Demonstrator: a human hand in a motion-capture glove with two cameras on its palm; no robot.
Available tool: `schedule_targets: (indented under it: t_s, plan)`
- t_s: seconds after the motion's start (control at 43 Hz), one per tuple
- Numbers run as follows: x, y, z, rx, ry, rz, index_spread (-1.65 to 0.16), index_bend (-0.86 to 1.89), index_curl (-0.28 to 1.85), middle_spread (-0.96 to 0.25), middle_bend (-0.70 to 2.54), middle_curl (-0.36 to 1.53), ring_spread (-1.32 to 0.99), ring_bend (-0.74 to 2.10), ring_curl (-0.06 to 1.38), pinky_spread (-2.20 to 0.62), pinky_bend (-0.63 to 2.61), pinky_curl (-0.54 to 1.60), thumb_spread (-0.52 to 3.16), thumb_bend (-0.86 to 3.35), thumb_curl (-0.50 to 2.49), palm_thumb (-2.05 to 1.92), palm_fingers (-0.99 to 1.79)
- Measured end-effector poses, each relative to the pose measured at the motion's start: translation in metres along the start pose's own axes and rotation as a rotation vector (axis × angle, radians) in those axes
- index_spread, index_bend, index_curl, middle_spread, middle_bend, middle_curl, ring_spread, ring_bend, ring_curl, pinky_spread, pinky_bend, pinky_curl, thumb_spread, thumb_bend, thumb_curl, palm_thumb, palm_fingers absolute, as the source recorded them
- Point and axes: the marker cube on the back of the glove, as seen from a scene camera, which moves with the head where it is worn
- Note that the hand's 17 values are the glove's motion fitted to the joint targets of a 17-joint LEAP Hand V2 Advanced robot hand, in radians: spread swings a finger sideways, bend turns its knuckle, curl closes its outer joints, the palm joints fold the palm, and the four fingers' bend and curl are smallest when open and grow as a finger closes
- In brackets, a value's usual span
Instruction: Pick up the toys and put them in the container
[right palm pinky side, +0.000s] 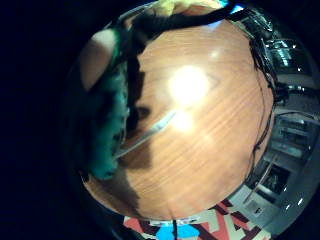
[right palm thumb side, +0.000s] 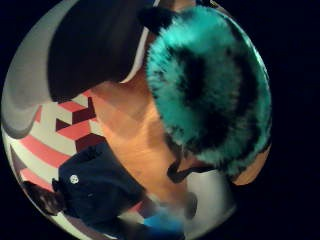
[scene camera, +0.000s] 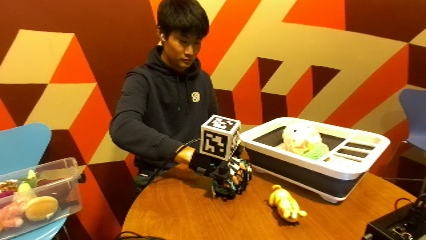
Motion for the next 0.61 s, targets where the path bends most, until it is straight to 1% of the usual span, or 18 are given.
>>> schedule_targets:
  t_s: [0.07, 0.116, 0.163, 0.209, 0.349, 0.442, 0.605]
  plan:
    - [0.008, 0.004, 0.002, 0.031, -0.017, 0.019, -0.23, 0.09, 0.21, -0.07, 0.58, 0.43, -0.15, 0.74, 0.33, -0.06, 0.56, 0.23, 1.24, 0.05, 0.37, 0.36, 0.83]
    - [0.015, 0.008, 0.003, 0.058, -0.026, 0.038, -0.21, 0.07, 0.19, -0.07, 0.69, 0.47, -0.18, 0.89, 0.38, -0.13, 0.56, 0.23, 1.3, 0.08, 0.38, 0.41, 1.03]
    - [0.023, 0.012, 0.001, 0.083, -0.024, 0.058, -0.2, 0.07, 0.18, -0.08, 0.73, 0.5, -0.2, 0.96, 0.41, -0.17, 0.57, 0.25, 1.33, 0.1, 0.39, 0.44, 1.05]
    - [0.03, 0.017, -0.003, 0.101, -0.024, 0.079, -0.18, 0.1, 0.19, -0.1, 0.77, 0.53, -0.22, 1.04, 0.46, -0.22, 0.65, 0.3, 1.31, 0.13, 0.43, 0.51, 1.12]
    - [0.035, 0.036, -0.031, 0.184, -0.055, 0.136, -0.18, 0.19, 0.22, -0.15, 0.88, 0.62, -0.28, 1.18, 0.56, -0.31, 0.9, 0.41, 1.2, 0.15, 0.5, 0.62, 1.26]
    - [0.031, 0.049, -0.07, 0.269, -0.07, 0.15, -0.19, 0.25, 0.24, -0.18, 0.99, 0.67, -0.31, 1.26, 0.59, -0.35, 0.98, 0.45, 1.1, 0.12, 0.54, 0.61, 1.29]
    - [0.011, 0.057, -0.151, 0.418, -0.126, 0.119, -0.2, 0.48, 0.33, -0.19, 1.14, 0.74, -0.32, 1.35, 0.63, -0.39, 1.05, 0.51, 0.95, 0.07, 0.61, 0.6, 1.3]
